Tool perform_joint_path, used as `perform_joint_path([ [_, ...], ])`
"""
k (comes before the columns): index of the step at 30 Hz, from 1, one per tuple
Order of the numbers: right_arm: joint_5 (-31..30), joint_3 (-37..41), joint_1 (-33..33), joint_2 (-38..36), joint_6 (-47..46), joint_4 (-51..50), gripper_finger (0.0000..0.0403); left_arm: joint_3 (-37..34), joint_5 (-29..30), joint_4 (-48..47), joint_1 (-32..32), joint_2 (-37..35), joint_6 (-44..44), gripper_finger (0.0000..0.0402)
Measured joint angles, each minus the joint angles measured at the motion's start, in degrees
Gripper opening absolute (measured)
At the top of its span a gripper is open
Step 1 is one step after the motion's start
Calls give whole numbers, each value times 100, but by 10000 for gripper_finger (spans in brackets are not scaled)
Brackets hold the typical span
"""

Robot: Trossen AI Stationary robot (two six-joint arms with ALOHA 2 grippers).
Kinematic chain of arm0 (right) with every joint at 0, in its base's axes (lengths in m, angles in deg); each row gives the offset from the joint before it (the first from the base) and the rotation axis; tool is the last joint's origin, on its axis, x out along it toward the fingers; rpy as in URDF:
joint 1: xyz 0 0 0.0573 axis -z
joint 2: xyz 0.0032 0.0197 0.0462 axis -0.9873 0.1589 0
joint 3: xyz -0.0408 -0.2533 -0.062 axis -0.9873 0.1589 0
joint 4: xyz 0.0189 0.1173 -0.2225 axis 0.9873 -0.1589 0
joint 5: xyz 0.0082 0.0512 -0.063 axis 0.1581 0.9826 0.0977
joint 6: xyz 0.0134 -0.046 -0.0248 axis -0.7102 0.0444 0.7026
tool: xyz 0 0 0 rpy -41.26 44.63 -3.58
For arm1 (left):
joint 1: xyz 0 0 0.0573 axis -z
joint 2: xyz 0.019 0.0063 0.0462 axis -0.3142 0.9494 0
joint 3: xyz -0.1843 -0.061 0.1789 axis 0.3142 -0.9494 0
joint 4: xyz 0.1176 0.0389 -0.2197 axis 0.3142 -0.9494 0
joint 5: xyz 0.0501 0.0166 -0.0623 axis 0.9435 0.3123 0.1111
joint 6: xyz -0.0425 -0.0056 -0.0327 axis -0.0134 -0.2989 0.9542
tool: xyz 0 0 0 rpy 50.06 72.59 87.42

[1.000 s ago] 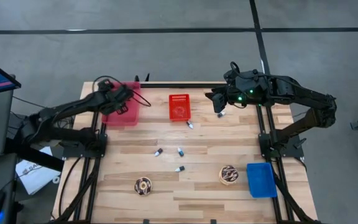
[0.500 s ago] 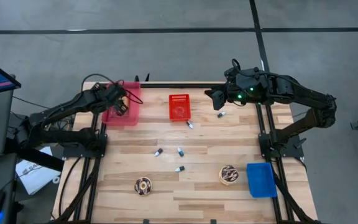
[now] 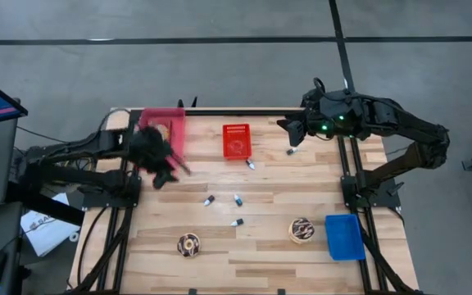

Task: Pick & Place Food Item
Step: Put the left black donut into the red bin

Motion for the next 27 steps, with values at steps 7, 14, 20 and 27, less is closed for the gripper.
perform_joint_path([
  [7,-70,-2,-158,-136,3,-207,188,-4,634,91,2228,587,914,259],
  [14,-192,-2,-384,-244,-88,-269,188,36,863,1126,3952,1578,1061,259],
  [20,-365,-2,-641,-333,-255,-354,188,589,1327,1222,4879,2581,1008,259],
  [27,-553,-2,-927,-355,-309,-357,188,925,2015,1172,5006,3212,718,274],
])
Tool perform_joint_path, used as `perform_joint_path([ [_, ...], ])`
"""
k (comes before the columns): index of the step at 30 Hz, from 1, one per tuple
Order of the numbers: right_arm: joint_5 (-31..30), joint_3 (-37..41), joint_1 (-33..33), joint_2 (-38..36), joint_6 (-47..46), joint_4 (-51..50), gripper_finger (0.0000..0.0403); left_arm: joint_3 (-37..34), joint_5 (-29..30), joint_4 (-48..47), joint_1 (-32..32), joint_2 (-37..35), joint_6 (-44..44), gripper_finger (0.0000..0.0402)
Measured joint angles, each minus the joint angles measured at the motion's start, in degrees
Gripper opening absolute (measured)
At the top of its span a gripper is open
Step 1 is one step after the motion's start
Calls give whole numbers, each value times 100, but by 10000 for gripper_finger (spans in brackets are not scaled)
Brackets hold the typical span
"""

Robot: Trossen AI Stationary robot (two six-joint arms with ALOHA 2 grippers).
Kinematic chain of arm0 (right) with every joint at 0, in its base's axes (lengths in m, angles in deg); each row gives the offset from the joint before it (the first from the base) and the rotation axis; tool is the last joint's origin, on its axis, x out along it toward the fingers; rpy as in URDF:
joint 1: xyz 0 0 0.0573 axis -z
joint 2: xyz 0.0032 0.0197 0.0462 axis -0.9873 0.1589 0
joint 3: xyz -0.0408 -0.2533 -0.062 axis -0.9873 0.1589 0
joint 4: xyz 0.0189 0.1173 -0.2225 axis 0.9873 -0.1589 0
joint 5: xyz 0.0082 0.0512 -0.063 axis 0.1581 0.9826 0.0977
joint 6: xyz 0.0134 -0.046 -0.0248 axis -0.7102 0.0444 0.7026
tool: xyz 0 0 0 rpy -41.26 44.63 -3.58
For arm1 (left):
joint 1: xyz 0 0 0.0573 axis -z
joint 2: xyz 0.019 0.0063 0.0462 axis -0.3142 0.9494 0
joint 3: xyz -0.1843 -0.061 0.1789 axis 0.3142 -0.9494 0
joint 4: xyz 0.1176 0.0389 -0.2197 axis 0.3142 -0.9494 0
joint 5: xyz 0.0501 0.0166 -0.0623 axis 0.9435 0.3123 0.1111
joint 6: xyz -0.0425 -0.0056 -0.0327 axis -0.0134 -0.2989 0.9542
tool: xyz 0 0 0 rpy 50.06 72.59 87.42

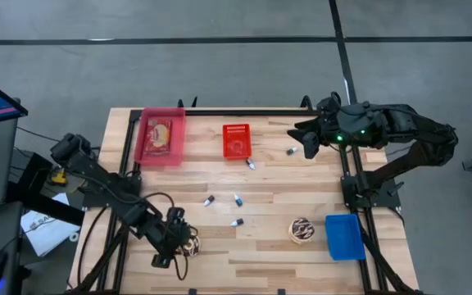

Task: Pick & Place Food Item
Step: Put the left black donut into the red bin

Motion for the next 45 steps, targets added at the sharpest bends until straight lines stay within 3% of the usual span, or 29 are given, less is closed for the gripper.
perform_joint_path([
  [4,-97,0,-120,0,-1,-1,188,0,255,-4,-158,153,-324,290],
  [11,-400,0,-330,0,-3,-1,188,3,122,428,-273,459,-763,299],
  [26,-762,0,-781,2,-152,-4,188,-24,256,146,-273,1308,-772,299],
  [45,-752,0,-781,2,-154,-7,188,-365,253,463,-447,1309,-662,299],
])
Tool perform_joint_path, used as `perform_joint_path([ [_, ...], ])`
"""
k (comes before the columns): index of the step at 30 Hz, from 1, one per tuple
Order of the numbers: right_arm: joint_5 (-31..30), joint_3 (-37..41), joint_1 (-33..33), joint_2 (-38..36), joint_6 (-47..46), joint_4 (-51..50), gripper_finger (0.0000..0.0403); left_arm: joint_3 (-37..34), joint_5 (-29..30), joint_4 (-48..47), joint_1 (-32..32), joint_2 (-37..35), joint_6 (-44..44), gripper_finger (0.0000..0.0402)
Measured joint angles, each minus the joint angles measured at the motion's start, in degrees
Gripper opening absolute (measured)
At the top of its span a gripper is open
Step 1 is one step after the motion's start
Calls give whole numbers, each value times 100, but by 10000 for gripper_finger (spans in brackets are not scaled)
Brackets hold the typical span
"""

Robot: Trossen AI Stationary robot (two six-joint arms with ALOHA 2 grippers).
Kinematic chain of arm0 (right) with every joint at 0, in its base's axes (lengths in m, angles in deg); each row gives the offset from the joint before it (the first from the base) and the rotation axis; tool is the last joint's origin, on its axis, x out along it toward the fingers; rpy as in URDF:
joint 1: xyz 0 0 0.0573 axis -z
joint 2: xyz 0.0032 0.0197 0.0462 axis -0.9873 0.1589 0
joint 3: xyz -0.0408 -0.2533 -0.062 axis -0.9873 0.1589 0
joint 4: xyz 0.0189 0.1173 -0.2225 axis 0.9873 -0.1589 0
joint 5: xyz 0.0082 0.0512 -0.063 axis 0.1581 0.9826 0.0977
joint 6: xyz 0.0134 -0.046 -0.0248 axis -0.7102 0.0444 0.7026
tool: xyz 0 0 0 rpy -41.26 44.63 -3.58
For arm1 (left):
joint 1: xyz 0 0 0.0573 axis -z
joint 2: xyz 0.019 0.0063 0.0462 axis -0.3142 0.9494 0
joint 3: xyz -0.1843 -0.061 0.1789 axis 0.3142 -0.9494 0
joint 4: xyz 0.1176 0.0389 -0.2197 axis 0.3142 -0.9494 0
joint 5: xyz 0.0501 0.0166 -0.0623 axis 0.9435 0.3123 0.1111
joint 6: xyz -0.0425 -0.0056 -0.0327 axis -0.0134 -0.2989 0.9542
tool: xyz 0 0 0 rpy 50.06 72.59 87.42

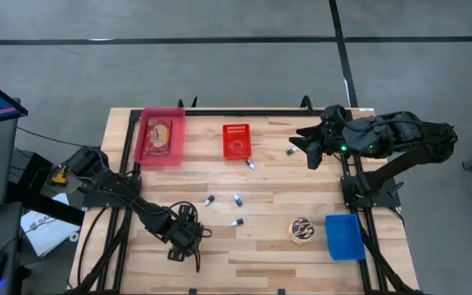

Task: Pick & Place Food Item
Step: Put the left black donut into the red bin

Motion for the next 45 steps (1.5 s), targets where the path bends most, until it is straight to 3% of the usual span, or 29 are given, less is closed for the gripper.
perform_joint_path([
  [19,-15,0,-118,0,0,-146,188,-2,2,142,-200,283,28,298],
  [26,-20,0,-149,0,-44,-155,188,-2,-275,-28,-162,241,52,297],
  [45,-46,-2,-149,0,-55,-297,188,-2,-201,154,-180,393,33,254],
])
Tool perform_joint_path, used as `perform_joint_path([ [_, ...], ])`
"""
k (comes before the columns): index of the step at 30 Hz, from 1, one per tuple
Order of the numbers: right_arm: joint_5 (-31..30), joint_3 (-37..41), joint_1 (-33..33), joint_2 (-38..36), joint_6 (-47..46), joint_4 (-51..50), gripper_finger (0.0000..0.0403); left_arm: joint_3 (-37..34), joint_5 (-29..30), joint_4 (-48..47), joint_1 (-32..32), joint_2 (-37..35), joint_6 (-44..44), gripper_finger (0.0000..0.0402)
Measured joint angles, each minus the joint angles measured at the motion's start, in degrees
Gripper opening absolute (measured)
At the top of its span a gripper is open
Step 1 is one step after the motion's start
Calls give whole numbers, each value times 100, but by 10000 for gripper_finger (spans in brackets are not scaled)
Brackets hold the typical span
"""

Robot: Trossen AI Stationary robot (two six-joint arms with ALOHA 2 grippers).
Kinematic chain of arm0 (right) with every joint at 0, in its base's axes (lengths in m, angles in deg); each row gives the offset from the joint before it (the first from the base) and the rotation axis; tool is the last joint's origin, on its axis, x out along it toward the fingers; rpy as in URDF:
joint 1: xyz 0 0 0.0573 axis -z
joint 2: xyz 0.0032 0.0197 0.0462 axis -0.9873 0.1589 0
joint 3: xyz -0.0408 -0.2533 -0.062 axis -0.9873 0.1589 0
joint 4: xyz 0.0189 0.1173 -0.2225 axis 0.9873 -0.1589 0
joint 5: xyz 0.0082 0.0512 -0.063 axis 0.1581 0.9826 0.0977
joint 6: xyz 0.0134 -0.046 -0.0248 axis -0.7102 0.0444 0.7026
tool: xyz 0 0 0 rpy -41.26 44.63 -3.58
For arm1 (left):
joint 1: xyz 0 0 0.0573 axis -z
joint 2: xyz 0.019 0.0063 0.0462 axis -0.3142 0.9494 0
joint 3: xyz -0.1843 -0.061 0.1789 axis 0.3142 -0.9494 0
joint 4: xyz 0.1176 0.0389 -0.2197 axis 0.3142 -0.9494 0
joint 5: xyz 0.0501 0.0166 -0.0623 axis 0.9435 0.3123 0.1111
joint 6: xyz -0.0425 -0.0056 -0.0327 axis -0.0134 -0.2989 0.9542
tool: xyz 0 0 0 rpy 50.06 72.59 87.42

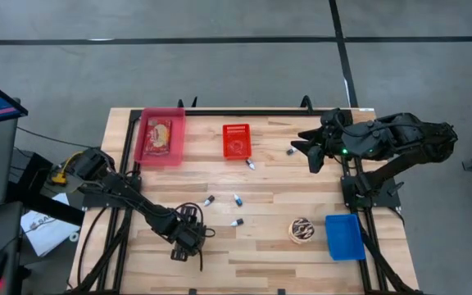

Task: Pick & Place Food Item
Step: Put the left black donut into the red bin

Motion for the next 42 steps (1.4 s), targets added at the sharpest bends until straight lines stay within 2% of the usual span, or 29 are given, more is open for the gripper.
perform_joint_path([
  [11,-2,0,0,0,4,-2,188,0,2,-26,0,-2,15,234],
  [34,-4,0,2,0,61,-2,188,-2,-142,-31,0,-29,159,89],
  [42,-4,0,7,-1,59,-2,188,-2,259,-41,-107,-401,208,65],
])
